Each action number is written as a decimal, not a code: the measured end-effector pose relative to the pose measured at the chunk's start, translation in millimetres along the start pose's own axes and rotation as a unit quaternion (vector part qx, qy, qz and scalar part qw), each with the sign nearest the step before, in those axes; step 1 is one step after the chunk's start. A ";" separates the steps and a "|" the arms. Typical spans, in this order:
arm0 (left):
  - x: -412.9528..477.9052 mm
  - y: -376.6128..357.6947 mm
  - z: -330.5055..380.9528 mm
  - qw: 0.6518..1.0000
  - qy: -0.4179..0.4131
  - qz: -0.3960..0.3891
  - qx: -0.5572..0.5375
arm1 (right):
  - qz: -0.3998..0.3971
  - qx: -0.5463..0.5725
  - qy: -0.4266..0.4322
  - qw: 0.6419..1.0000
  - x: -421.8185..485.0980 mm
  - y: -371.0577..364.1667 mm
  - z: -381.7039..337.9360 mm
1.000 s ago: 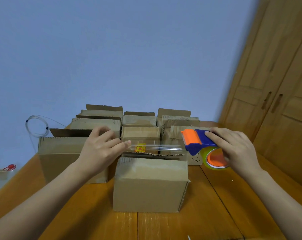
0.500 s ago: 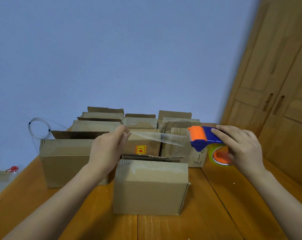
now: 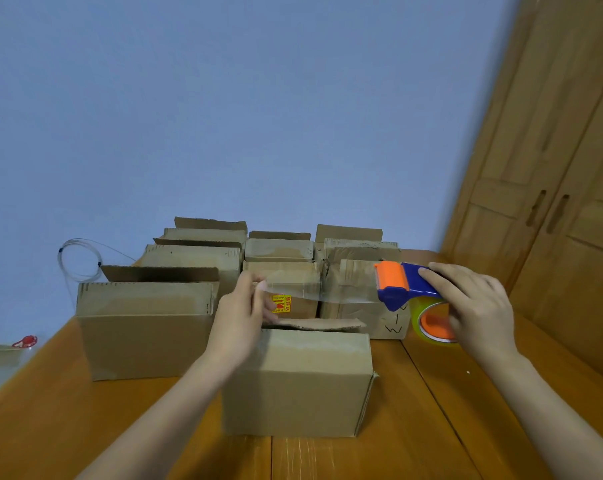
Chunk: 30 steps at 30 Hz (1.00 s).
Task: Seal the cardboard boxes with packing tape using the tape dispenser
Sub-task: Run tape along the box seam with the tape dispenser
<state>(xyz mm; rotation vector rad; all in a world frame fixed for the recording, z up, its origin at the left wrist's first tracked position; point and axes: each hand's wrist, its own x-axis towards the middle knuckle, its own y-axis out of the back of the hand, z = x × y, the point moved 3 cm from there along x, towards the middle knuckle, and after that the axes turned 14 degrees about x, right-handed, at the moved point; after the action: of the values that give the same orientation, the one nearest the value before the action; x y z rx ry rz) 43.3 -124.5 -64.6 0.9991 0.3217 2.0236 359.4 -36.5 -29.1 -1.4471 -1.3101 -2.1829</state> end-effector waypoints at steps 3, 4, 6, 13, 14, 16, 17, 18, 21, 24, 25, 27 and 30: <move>-7.9 -0.8 -5.5 1.000 0.005 -0.022 0.016 | -0.001 -0.002 0.004 1.000 -0.2 -1.4 -0.9; -8.9 -1.4 -7.3 0.999 0.004 -0.027 0.032 | -0.004 -0.003 0.005 1.000 -0.3 -2.2 -1.0; -9.2 -3.5 -9.0 0.995 -0.009 -0.046 0.092 | -0.010 -0.004 0.006 1.000 -0.1 -3.9 -1.9; -10.3 -10.3 0.7 0.947 -0.045 -0.078 0.310 | -0.004 0.002 0.002 1.000 3.3 -7.3 -6.2; -10.2 -10.8 3.9 0.938 -0.049 -0.082 0.334 | -0.002 0.005 0.002 1.000 4.4 -7.2 -6.5; -9.0 -12.2 10.8 0.913 -0.060 -0.095 0.393 | 0.002 0.007 0.004 1.000 7.5 -6.8 -7.3; -7.9 -13.5 14.3 0.897 -0.067 -0.103 0.424 | 0.004 0.009 0.006 1.000 9.2 -6.6 -7.9; -6.4 -15.6 17.4 0.883 -0.072 -0.111 0.451 | 0.006 0.010 0.007 1.000 10.5 -6.2 -7.8; -1.7 -22.8 26.4 0.874 -0.038 -0.127 0.467 | 0.014 0.015 -0.001 1.000 12.6 -6.2 -7.1; -3.4 -30.0 29.0 0.893 0.024 -0.118 0.433 | 0.020 0.024 -0.009 0.999 13.0 -8.1 -8.0; -4.7 -32.0 26.7 0.904 0.038 -0.103 0.414 | 0.021 0.027 -0.008 0.999 13.0 -8.8 -8.0; -7.9 -33.4 21.0 0.929 0.055 -0.065 0.361 | 0.018 0.033 -0.007 0.999 12.9 -10.1 -7.9; -10.0 -29.9 14.9 0.962 0.068 -0.029 0.262 | 0.021 0.045 -0.018 0.999 11.8 -10.1 -6.9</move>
<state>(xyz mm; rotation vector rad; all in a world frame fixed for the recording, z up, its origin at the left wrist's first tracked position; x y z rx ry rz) 74.9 -115.7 -76.4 1.1466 0.9886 1.9985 343.2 -32.6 -25.8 -1.4737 -1.3575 -2.0529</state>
